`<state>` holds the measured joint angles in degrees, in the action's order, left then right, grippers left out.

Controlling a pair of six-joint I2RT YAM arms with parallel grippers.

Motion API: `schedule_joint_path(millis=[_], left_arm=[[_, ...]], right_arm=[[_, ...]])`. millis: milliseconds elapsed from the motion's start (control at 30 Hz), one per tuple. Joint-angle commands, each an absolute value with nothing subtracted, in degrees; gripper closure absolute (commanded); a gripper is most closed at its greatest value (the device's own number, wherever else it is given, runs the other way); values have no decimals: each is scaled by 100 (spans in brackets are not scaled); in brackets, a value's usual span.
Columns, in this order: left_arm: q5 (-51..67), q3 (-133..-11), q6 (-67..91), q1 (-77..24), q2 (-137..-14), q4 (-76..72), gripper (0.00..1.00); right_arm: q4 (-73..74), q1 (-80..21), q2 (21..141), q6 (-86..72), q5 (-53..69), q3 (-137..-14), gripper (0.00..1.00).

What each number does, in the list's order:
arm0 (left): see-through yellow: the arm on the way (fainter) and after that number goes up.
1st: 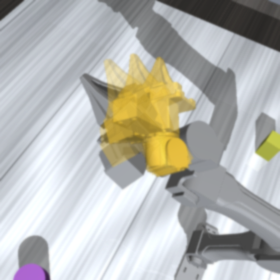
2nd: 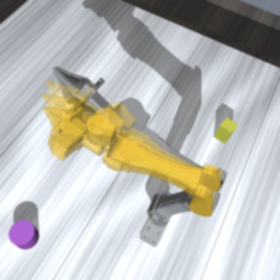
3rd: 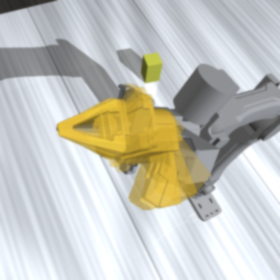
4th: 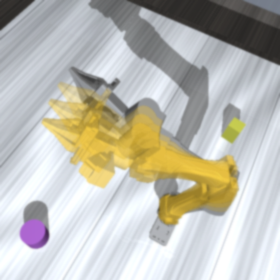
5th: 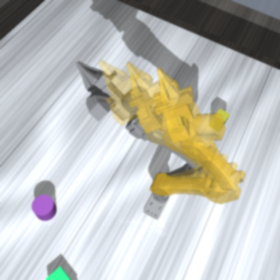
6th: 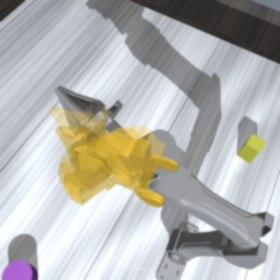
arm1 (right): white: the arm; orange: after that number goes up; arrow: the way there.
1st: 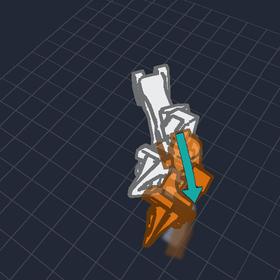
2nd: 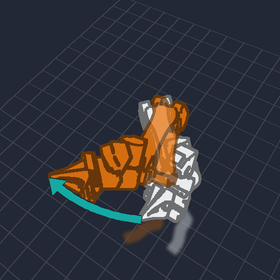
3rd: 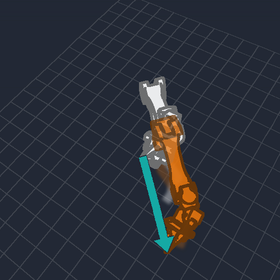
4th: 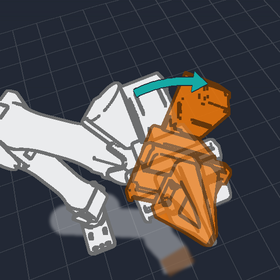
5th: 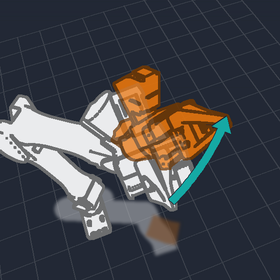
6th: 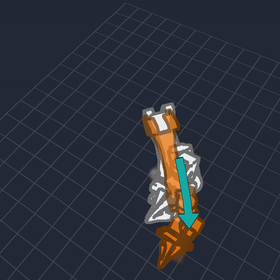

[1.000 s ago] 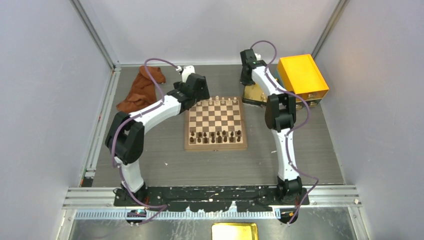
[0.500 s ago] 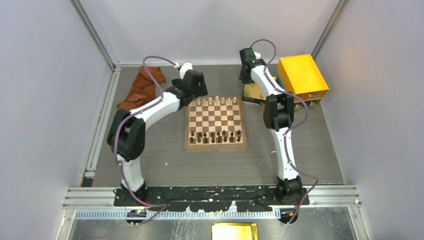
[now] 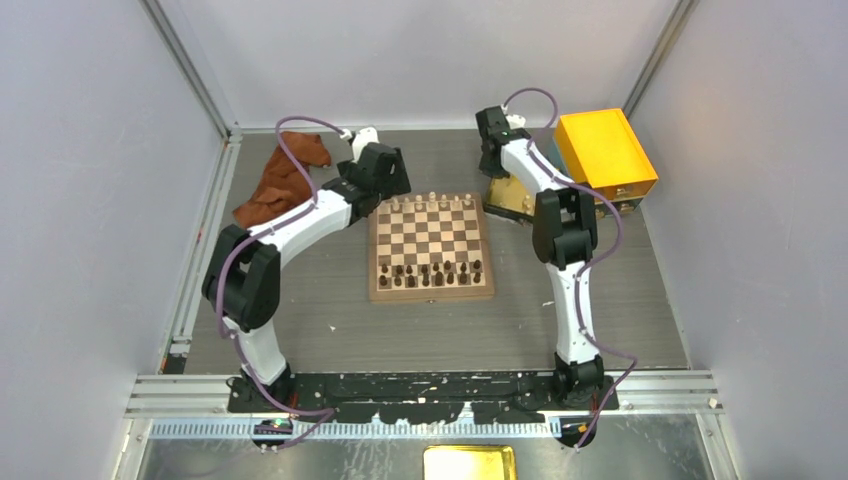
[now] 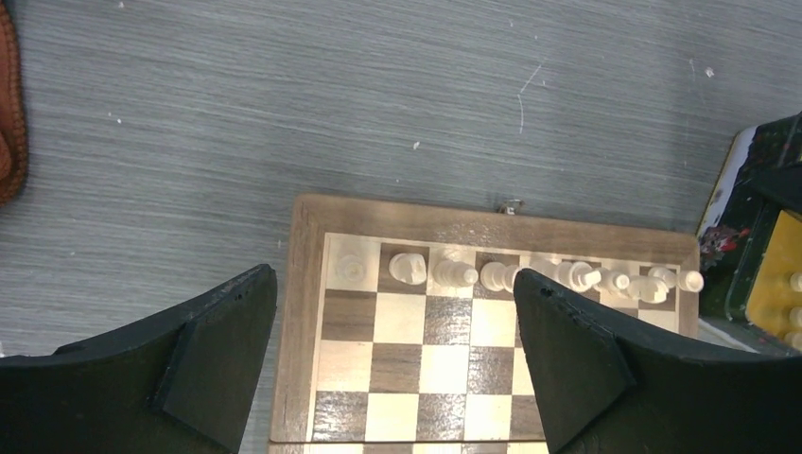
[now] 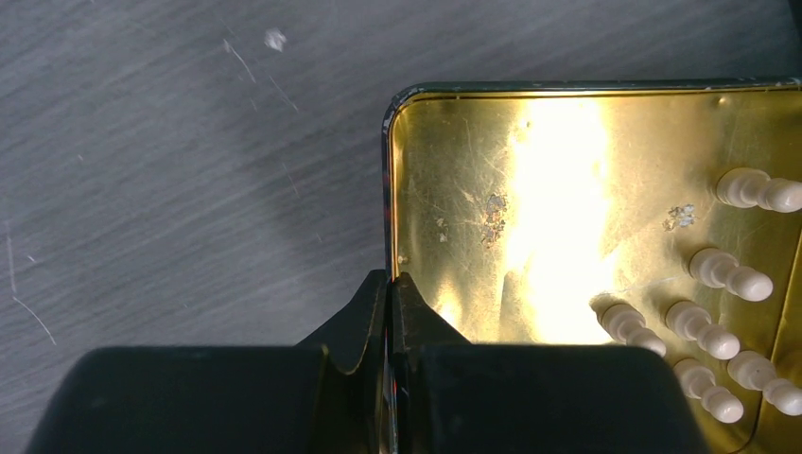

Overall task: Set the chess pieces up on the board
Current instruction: Move the storage box to the center of the board.

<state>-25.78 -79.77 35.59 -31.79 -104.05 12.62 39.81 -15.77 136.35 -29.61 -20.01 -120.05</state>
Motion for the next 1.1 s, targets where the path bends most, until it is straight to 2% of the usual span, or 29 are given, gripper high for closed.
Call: schedule_joint_path(millis=[0,233,933,1000,1033,1067], left_arm=[[-2444,-7752,3737,-3163,-9954,889,4],[-2487,-7506,3734,-3281,-9682,897,4],[-2729,-6734,3769,-3764,-8985,957,4],[-2725,-6581,3779,-3791,-8909,897,4],[-2732,-6537,3775,-3804,-8875,893,3],[-2752,-6497,3767,-3811,-8825,893,3]], right_arm=[[3841,-1681,12797,-3249,-2294,-11092,99],[3311,-1776,11816,-3617,-2411,-9511,99],[2899,-2290,9523,-5309,-3573,-6413,99],[2840,-2365,9450,-5473,-3650,-6264,97],[2754,-2397,9410,-5492,-3650,-6192,94],[2702,-2439,9387,-5475,-3662,-6158,86]])
